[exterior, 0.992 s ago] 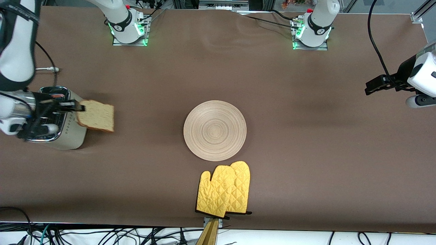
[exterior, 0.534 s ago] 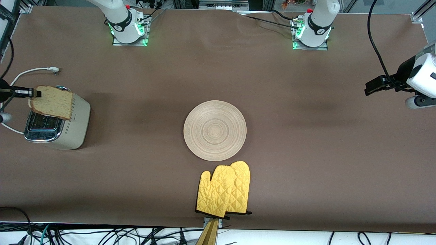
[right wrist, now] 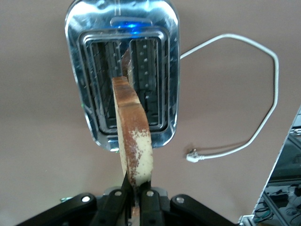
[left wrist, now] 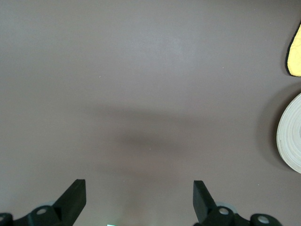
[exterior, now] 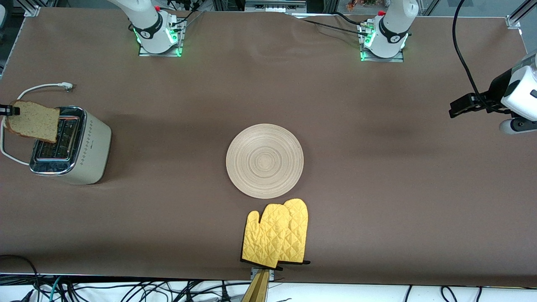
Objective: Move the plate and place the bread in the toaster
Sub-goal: 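Lower the bread slice into the toaster slot with the right gripper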
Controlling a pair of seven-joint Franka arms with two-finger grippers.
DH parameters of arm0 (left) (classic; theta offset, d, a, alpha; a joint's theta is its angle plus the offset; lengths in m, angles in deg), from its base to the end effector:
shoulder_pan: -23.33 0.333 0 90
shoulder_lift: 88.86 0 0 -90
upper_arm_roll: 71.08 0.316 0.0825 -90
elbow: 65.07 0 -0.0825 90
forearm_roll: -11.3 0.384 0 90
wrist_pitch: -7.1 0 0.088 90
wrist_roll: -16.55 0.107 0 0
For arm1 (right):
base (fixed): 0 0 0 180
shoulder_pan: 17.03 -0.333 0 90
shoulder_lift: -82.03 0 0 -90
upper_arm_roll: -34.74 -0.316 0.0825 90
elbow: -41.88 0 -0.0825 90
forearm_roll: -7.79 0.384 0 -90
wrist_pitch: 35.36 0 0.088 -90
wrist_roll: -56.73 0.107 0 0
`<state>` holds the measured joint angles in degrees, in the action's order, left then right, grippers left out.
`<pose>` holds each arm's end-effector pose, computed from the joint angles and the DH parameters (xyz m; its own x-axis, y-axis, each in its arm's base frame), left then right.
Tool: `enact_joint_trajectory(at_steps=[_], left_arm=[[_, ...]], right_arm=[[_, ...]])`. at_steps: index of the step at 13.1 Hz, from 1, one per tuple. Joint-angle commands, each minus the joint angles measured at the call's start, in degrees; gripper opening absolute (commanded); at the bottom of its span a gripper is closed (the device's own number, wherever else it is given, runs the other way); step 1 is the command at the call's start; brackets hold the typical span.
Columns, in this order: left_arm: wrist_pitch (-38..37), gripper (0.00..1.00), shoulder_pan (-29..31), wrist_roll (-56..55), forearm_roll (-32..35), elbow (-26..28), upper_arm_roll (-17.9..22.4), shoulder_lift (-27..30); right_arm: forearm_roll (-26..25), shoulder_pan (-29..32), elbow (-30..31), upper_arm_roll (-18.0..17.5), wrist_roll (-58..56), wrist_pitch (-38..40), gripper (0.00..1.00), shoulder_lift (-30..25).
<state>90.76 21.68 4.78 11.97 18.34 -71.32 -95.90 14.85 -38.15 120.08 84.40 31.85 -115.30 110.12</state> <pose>0.5797 -0.0176 0.5993 0.9784 0.1730 -0.1135 0.1701 -0.9848 -0.0351 0.5991 -0.1934 0.4935 0.9304 -0.0695 -0.3599 -0.0354 -0.9943 0.1002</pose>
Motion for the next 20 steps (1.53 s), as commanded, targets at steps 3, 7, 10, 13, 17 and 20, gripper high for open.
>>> enact_joint_trajectory(at_steps=[3,7,10,13,17,20], left_arm=[[-0.3,1.00,0.5,-0.1,-1.6,-0.9,-0.1,0.0],[-0.3,1.00,0.5,-0.1,-1.6,-0.6,-0.1,-0.1],[-0.3,1.00,0.6,-0.1,-1.6,-0.5,-0.1,-0.1],[-0.3,1.00,0.7,-0.1,-1.6,-0.5,-0.1,-0.1],[-0.3,1.00,0.7,-0.1,-1.8,-0.5,-0.1,-0.1],[-0.3,1.00,0.7,-0.1,-2.3,-0.5,-0.1,-0.1]], right_arm=[[-0.1,-0.1,-1.4,-0.2,-0.8,-1.8,0.00,2.8],[0.1,-0.6,-1.4,-0.4,-0.1,-2.2,0.00,3.0],[0.9,-0.6,-1.4,-1.1,-0.1,-2.2,0.00,3.6],[1.1,-0.7,-1.3,-1.1,-0.1,-2.1,0.00,4.0],[1.1,-0.9,-1.4,-1.1,-0.3,-1.6,0.00,3.8],[1.1,-1.7,-1.4,-1.2,-0.3,-1.4,0.00,3.7]])
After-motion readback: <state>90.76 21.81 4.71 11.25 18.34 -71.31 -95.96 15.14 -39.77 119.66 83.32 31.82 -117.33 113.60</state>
